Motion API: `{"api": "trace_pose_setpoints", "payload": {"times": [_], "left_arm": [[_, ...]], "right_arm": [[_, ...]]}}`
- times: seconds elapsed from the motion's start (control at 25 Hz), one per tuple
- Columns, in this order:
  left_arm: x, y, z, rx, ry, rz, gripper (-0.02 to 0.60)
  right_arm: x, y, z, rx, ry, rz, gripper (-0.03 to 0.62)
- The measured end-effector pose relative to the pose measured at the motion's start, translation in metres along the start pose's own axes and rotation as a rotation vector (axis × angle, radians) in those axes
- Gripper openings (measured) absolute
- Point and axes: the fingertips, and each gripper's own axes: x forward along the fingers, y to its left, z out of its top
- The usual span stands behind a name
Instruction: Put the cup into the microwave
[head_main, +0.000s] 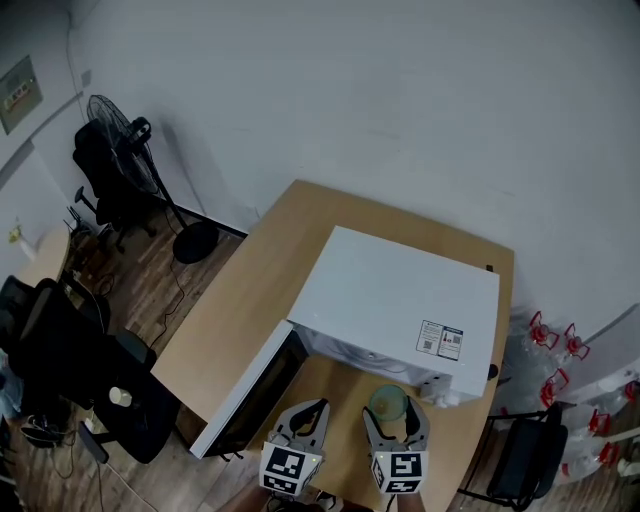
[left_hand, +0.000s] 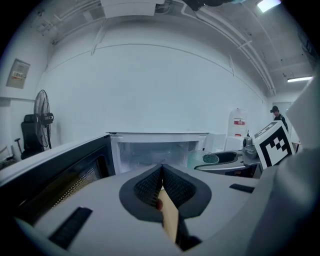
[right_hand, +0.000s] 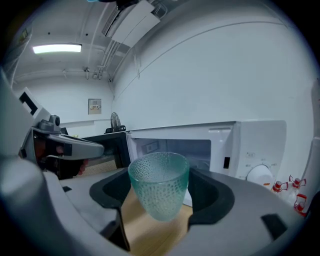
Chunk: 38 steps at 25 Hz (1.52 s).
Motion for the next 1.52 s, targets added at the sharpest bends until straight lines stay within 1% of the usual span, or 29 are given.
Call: {"api": "trace_pose_setpoints", "payload": {"times": [0.32,0.4,0.56,1.12,1.52], "left_arm": [[0.020,0.025,-0.006,-0.028,0.012,0.076,0.023],[0.026,0.031,-0.004,-0.034,0.010,0.088,0.023],[0.037,0.042,-0.012,-0.047,0.027,0.110,0.023],[0.065,0.055,-0.019,-0.084,0.056,0.140,0.023],[0.077,0.059,-0.025,-0.102,0.073,0.154,0.023]], "right_arm": [[0.039,0.001,-0.005,-0.015,0.023,0.073,0.359],[0.049,0.001,-0.005,-0.019,0.024,0.087,0.359],[0.068,-0.001,-0.007,-0.020,0.037,0.106,0.359],[0.109,-0.008,-0.013,-0.031,0.057,0.150,0.359],[0.127,-0.013,-0.007,-0.042,0.023,0.152,0.359]]}}
